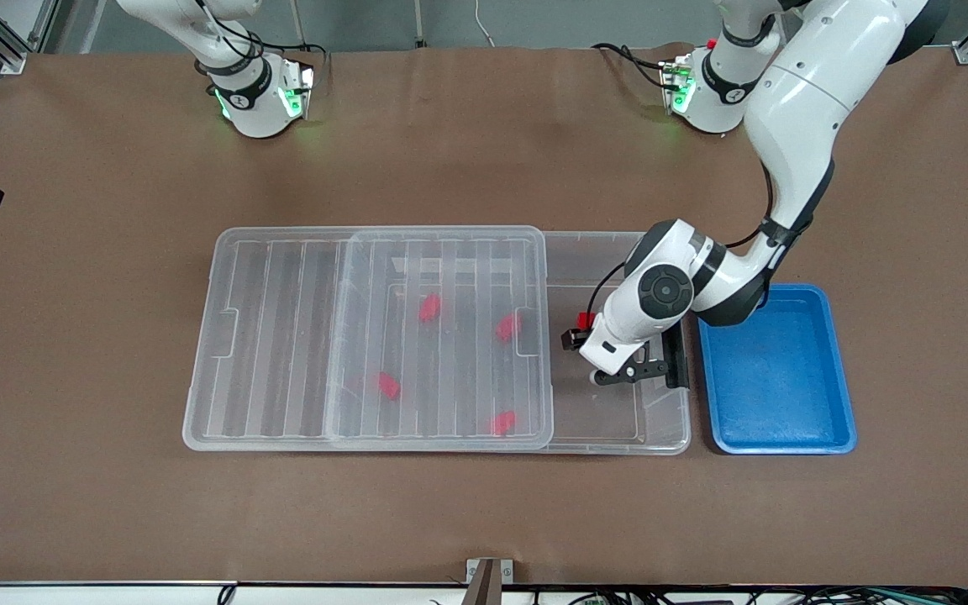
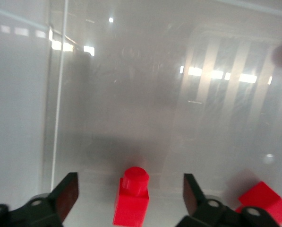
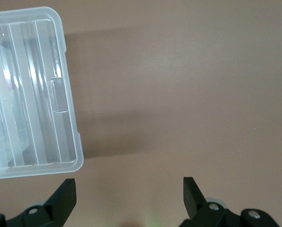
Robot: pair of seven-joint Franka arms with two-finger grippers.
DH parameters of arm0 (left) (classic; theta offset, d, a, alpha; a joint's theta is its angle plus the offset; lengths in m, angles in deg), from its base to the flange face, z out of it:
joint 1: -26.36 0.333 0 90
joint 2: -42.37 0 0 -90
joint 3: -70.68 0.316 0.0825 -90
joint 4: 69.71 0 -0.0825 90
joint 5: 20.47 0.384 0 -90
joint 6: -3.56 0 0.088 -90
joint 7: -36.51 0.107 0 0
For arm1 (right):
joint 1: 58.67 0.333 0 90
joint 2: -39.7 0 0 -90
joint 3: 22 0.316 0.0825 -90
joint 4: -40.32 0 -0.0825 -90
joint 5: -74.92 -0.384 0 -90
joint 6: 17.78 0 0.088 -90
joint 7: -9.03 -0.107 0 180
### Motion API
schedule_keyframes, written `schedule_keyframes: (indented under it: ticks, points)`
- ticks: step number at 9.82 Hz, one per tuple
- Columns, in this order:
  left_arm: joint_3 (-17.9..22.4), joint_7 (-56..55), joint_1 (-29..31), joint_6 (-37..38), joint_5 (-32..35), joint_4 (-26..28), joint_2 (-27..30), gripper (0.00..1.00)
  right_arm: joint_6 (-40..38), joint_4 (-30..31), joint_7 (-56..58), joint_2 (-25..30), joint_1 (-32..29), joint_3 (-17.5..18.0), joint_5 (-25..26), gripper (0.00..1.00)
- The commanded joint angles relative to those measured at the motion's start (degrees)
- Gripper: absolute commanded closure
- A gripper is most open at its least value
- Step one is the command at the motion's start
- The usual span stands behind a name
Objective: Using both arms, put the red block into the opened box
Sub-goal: 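Lower the red block into the box opening and open the left gripper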
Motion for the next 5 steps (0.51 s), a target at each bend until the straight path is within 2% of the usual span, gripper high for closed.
schedule_keyframes:
  ticks: [1, 2, 3, 5]
  points:
    - [-1.2, -0.9, 0.1, 9.1, -3.0, -2.7, 5.5, 0.00, 0.6, -0.1, 0.7, 1.0, -1.4, 1.1, -1.1, 0.00]
    - [-1.3, -0.9, 0.3, 12.5, -4.2, -4.5, 8.1, 0.00, 0.6, -1.9, 0.7, -0.4, -3.7, 4.0, -1.1, 0.00]
    - [-1.3, -0.4, 0.6, 14.7, -4.7, -5.6, 11.2, 0.00, 0.5, -2.6, 0.7, -0.6, -4.2, 5.0, -1.1, 0.00]
    - [-1.2, 3.4, 3.8, 20.9, -4.2, -8.0, 16.7, 0.00, 0.5, -2.7, 0.7, -0.6, -3.7, 5.0, -0.5, 0.00]
